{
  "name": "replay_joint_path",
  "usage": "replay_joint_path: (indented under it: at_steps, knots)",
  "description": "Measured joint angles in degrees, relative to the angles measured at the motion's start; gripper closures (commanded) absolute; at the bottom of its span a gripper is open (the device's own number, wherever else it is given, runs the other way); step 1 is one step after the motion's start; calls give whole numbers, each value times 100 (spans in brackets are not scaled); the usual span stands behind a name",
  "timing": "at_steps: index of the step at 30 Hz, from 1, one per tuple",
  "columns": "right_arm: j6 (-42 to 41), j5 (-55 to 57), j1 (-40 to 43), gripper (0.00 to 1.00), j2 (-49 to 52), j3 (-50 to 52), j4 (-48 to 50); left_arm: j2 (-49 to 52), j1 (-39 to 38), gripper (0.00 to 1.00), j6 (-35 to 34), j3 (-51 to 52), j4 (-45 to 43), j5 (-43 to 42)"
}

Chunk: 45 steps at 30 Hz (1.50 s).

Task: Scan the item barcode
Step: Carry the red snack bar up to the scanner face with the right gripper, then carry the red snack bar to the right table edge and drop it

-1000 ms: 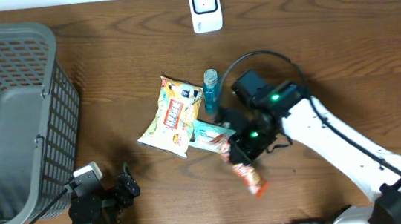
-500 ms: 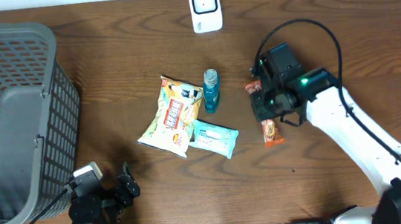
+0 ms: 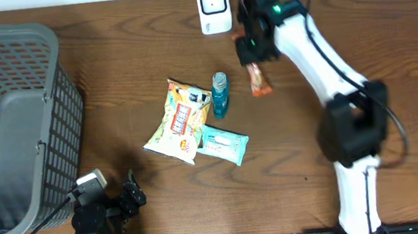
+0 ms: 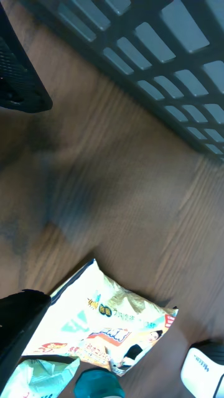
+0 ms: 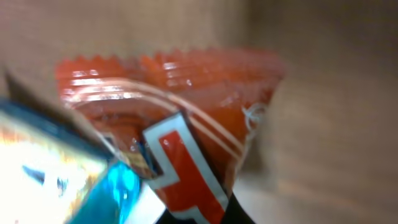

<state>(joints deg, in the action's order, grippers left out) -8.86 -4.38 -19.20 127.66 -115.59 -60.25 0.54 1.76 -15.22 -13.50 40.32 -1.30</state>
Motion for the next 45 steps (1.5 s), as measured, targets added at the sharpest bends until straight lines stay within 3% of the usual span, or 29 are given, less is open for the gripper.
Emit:
replay_joint_path:
  at_steps: [6,10,17,30,39,45]
  knots:
    - [35,-13,0,99,1825,-2459,-361,0,0,9,0,0,0,0]
    - [-11,-90,0,99,2465,-3338,-85,0,0,9,0,0,0,-2]
    - [-238,-267,-15,99,2509,-3545,1121,0,0,9,0,0,0,0]
    - [-483,-332,-22,99,2573,-3550,1617,0,0,9,0,0,0,0]
    - [-457,-339,-20,99,2793,-3569,986,0,0,9,0,0,0,-2]
    - [-46,-352,28,99,2450,-3646,-317,0,0,9,-2,0,-2,-2]
